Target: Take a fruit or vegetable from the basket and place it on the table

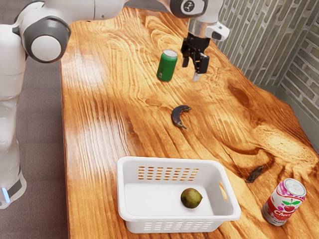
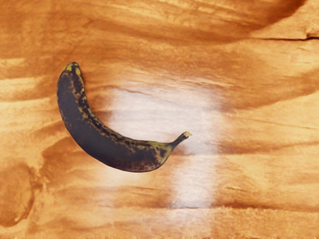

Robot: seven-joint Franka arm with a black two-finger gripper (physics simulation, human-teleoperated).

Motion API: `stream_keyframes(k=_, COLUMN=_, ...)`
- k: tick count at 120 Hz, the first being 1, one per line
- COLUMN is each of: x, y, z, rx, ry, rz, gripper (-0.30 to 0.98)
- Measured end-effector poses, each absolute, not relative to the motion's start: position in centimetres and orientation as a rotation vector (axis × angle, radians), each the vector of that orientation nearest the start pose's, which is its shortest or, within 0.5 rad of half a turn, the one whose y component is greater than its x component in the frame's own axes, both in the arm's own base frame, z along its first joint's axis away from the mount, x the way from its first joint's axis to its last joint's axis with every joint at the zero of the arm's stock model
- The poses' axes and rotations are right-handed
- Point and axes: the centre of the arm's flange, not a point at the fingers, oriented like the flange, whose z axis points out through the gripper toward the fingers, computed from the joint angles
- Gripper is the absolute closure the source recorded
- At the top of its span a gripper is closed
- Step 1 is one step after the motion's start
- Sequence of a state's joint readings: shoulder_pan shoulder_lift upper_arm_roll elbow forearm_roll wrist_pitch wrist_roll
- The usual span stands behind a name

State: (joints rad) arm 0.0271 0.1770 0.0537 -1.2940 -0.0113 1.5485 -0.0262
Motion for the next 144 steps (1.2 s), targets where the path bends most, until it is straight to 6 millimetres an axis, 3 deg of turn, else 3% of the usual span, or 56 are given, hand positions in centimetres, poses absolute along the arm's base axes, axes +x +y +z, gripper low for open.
stream_keyframes(k=29, x=60.3, y=4.4, z=64.8, rx=-3.135, ry=-0.178, rz=-0.083, gripper=0.00)
stream_keyframes(k=33, x=60.4, y=3.5, z=64.8, rx=-3.140, ry=-0.156, rz=-0.083, gripper=0.00)
stream_keyframes(k=37, x=60.5, y=-0.1, z=65.0, rx=-3.153, ry=-0.070, rz=-0.087, gripper=0.00)
stream_keyframes(k=46, x=59.5, y=-11.1, z=65.2, rx=-3.179, ry=0.197, rz=-0.080, gripper=0.00)
stream_keyframes(k=59, x=57.0, y=-23.6, z=63.1, rx=-3.168, ry=0.471, rz=-0.008, gripper=0.00)
stream_keyframes(k=65, x=55.3, y=-28.0, z=62.4, rx=-3.136, ry=0.546, rz=0.002, gripper=0.00)
stream_keyframes(k=72, x=54.0, y=-30.9, z=61.1, rx=-3.093, ry=0.553, rz=0.012, gripper=0.00)
stream_keyframes(k=86, x=53.3, y=-32.9, z=58.4, rx=-3.045, ry=0.449, rz=0.007, gripper=0.00)
stream_keyframes(k=101, x=54.0, y=-33.8, z=55.0, rx=-3.048, ry=0.375, rz=0.023, gripper=0.00)
stream_keyframes(k=144, x=54.5, y=-33.6, z=51.0, rx=-3.061, ry=0.225, rz=0.037, gripper=0.00)
